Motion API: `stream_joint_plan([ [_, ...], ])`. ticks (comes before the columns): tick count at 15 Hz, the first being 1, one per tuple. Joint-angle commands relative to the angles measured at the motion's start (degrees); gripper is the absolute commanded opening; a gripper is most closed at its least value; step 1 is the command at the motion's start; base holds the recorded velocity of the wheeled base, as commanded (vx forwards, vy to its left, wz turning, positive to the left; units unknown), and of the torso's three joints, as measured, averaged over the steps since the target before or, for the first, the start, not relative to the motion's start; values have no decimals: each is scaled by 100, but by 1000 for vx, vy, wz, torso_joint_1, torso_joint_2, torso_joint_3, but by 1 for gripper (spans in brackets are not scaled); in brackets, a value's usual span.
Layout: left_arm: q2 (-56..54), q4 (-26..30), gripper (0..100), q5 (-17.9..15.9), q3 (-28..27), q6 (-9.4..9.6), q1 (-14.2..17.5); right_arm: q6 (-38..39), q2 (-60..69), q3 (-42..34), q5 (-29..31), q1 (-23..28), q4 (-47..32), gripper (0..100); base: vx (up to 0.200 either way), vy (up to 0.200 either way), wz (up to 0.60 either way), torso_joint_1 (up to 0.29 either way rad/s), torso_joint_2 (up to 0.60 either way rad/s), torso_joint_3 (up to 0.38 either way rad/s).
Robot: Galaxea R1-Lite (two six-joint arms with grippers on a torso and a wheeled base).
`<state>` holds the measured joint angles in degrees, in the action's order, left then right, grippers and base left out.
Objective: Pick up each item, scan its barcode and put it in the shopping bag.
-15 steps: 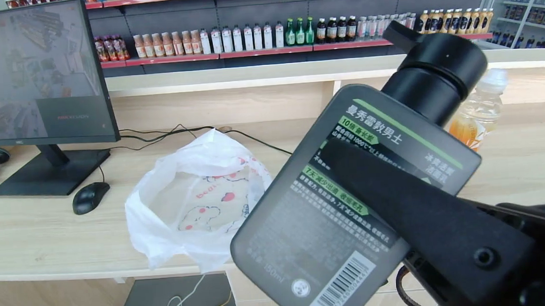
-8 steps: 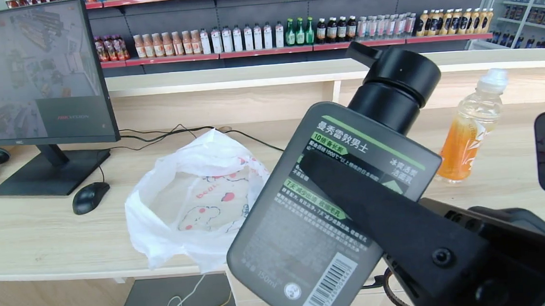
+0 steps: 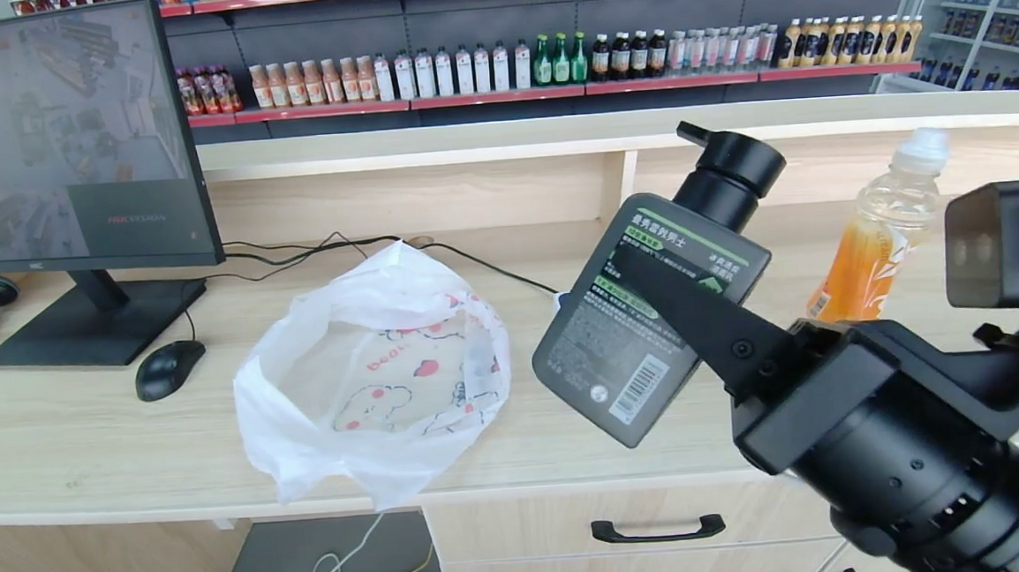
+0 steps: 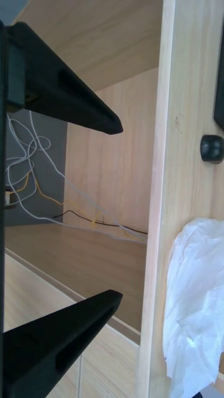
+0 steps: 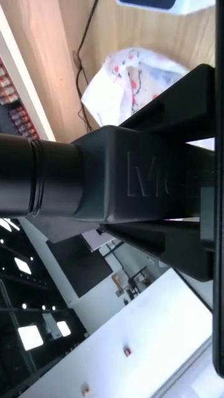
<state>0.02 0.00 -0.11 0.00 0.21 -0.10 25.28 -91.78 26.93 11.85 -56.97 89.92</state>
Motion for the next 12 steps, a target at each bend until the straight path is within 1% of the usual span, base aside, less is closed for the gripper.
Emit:
stream_joint_plan([
  [1, -2, 0, 100, -7, 0, 6, 1, -190, -314, -3, -7, 318, 8, 0, 0, 0, 0, 0, 0, 0],
  [2, -2, 9, 100, -7, 0, 6, 1, -375, -411, -12, -7, 467, 8, 0, 0, 0, 0, 0, 0, 0],
  [4, -2, 0, 100, -7, 0, 6, 1, -911, -630, 14, -51, 924, 8, 0, 0, 0, 0, 0, 0, 0],
  [5, -2, 0, 100, 2, 0, -3, 1, -1271, -683, 23, -86, 1065, 8, 0, 0, 0, 0, 0, 0, 0],
  [6, -2, 0, 100, 2, 0, -3, 1, -1438, -709, 23, -139, 1109, 8, 0, 0, 0, 0, 0, 0, 0],
  [7, -2, 0, 100, -7, 0, -3, 1, -2273, -885, 84, -631, 1355, 8, 0, 0, 0, 0, 0, 0, 0],
  [8, -2, 9, 100, 2, 0, -3, 1, -2801, -973, 190, -1097, 1539, 8, 0, 0, 0, 0, 0, 0, 0],
  [9, -2, 0, 100, 2, 0, -3, 1, -3231, -1070, 287, -1475, 1724, 8, 0, 0, 0, 0, 0, 0, 0],
  [10, -2, 0, 100, 2, 0, -3, 1, -3486, -1105, 348, -1677, 1821, 8, 0, 0, 0, 0, 0, 0, 0],
  [11, -2, 0, 100, 2, 0, -3, 1, -4014, -1140, 445, -2011, 2023, 8, 0, 0, 0, 0, 0, 0, 0],
  [12, -2, 0, 100, 2, 0, -3, 1, -4163, -1175, 498, -2125, 2067, 8, 0, 0, 0, 0, 0, 0, 0],
])
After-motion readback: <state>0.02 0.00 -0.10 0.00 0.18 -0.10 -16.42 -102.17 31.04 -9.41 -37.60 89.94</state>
